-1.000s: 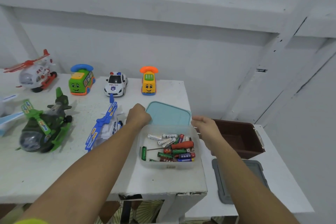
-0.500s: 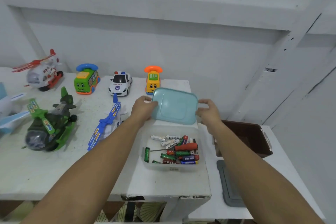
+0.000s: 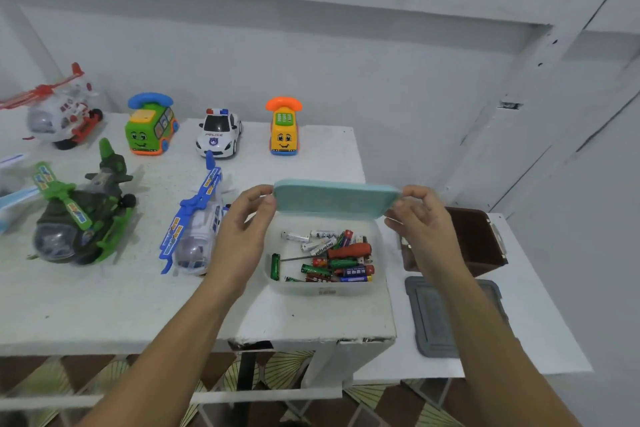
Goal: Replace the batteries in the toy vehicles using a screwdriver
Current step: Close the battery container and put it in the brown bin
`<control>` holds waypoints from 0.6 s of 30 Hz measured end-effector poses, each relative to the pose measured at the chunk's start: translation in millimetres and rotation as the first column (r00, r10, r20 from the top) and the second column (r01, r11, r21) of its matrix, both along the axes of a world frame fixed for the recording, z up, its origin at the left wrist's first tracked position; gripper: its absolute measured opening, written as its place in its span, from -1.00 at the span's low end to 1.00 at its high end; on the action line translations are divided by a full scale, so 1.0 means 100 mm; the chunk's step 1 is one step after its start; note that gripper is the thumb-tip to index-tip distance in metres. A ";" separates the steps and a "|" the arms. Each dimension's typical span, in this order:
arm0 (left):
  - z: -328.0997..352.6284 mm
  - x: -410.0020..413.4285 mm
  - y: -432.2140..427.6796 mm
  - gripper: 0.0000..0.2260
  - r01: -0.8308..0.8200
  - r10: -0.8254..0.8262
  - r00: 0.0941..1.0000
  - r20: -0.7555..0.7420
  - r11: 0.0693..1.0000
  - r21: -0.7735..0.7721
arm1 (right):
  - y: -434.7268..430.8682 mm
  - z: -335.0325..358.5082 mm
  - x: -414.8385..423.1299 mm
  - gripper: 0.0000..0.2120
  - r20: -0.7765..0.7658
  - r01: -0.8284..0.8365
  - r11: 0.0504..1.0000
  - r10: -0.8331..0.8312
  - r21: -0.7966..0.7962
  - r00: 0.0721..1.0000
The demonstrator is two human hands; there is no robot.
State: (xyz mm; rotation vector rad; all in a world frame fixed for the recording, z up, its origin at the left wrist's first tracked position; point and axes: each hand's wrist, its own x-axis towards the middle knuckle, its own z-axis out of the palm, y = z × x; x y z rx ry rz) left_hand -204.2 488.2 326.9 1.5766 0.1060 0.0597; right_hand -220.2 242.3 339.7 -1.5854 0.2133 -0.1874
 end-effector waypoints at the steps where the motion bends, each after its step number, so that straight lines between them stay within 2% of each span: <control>1: 0.00 -0.03 0.01 -0.88 -0.006 0.006 1.000 0.009 1.000 -0.015 | 0.02 -0.02 -0.05 -0.88 0.005 -0.001 1.000 0.001 -0.012 1.000; 4: -0.04 -0.15 0.06 -0.86 -0.009 0.010 1.000 0.019 0.996 -0.089 | 0.07 -0.08 -0.17 -0.81 0.029 0.017 0.999 -0.016 -0.037 0.999; 6: -0.10 -0.25 0.09 -0.78 0.003 -0.001 1.000 0.018 0.996 -0.088 | 0.09 -0.13 -0.23 -0.75 0.035 0.042 0.998 -0.040 -0.050 0.999; 8: -0.19 -0.34 0.10 -0.79 -0.013 0.015 1.000 0.019 0.995 -0.097 | 0.10 -0.19 -0.29 -0.71 0.035 0.056 0.997 -0.054 -0.047 0.998; 12: -0.34 -0.41 0.12 -0.85 -0.030 0.034 0.999 0.021 0.989 -0.143 | 0.14 -0.29 -0.38 -0.78 0.040 0.046 0.997 -0.044 -0.061 0.998; 18: -0.39 -0.39 0.13 -0.74 0.002 0.000 1.000 0.013 0.981 -0.194 | 0.16 -0.34 -0.41 -0.75 0.044 0.033 0.999 -0.032 -0.022 0.999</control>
